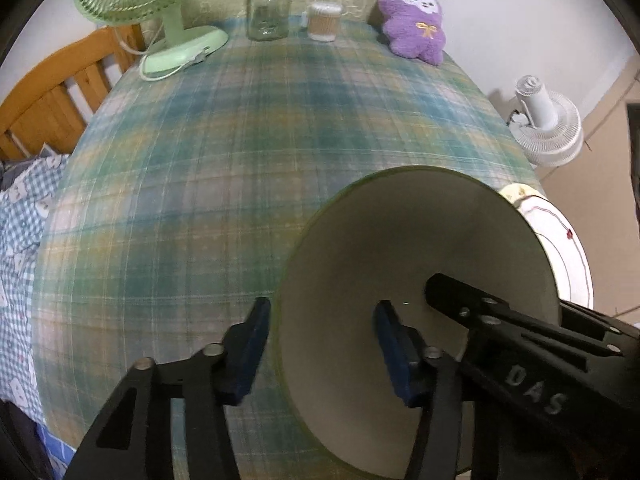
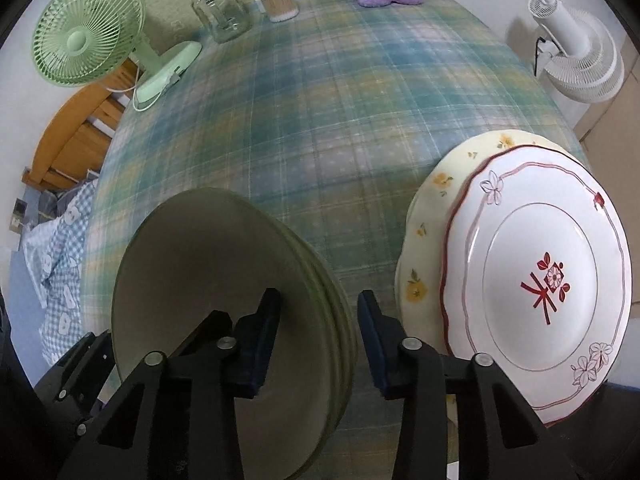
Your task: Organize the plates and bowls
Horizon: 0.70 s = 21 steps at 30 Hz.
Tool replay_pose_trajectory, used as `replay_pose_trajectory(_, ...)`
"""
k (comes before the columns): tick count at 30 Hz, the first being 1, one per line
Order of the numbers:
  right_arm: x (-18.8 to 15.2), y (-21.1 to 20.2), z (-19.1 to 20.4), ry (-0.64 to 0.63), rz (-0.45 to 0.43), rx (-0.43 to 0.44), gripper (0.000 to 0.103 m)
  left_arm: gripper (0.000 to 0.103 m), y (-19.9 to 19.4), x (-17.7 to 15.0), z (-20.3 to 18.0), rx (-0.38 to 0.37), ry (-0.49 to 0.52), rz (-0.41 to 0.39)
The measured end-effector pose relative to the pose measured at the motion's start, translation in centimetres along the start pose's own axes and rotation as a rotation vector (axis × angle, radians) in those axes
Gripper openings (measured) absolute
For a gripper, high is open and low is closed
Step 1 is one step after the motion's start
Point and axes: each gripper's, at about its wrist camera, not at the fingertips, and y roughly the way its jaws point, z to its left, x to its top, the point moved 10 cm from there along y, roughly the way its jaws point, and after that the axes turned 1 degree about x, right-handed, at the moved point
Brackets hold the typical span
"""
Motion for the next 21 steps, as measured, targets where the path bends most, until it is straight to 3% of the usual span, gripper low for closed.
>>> replay_pose_trajectory(11, -0.3, -0.4, 0.1, 0.015, -0.001, -0.009, 0.038, 0.043, -0.3, -0.2, 0.0, 0.0, -0.008, 0.008)
replay_pose_trajectory(21, -0.7, -2.1, 1.2, 0.038, -0.021, 0.004, 0.038, 0.043, -2.7, -0.1, 0.9, 0.022, 0.001, -0.038)
